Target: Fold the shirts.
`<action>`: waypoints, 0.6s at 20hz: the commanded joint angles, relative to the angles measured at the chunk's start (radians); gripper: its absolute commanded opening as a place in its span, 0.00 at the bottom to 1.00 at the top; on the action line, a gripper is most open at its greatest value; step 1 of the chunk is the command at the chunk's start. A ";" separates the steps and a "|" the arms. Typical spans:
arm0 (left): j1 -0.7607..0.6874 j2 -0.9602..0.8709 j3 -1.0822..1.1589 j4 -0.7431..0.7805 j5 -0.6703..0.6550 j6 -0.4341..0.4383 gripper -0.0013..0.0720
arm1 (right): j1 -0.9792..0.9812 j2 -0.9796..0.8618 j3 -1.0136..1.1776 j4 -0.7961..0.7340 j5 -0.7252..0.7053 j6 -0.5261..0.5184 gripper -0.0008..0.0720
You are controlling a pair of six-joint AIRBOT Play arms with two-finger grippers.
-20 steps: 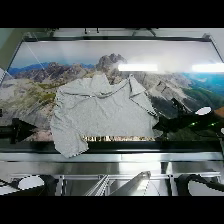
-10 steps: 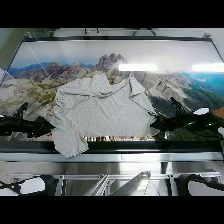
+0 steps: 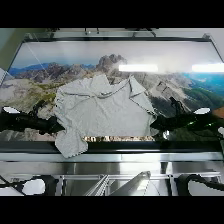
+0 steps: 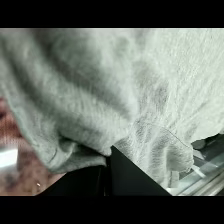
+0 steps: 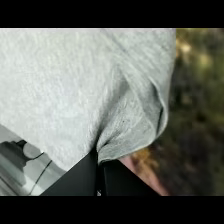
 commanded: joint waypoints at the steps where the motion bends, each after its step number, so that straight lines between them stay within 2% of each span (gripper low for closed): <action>1: 0.031 0.112 0.038 -0.053 -0.058 0.019 0.04 | -0.038 0.063 0.025 0.005 0.145 -0.010 0.03; 3: 0.079 0.202 0.115 -0.168 -0.172 0.048 0.04 | -0.095 0.163 0.064 0.054 0.231 -0.010 0.03; 6: 0.163 0.374 0.251 -0.493 -0.281 0.109 0.04 | -0.205 0.364 0.153 0.249 0.292 -0.036 0.03; 10: 0.257 0.579 0.417 -0.780 -0.325 0.135 0.04 | -0.366 0.618 0.296 0.626 0.247 -0.086 0.03; 12: 0.309 0.662 0.500 -0.898 -0.327 0.136 0.04 | -0.429 0.706 0.373 0.710 0.179 -0.087 0.03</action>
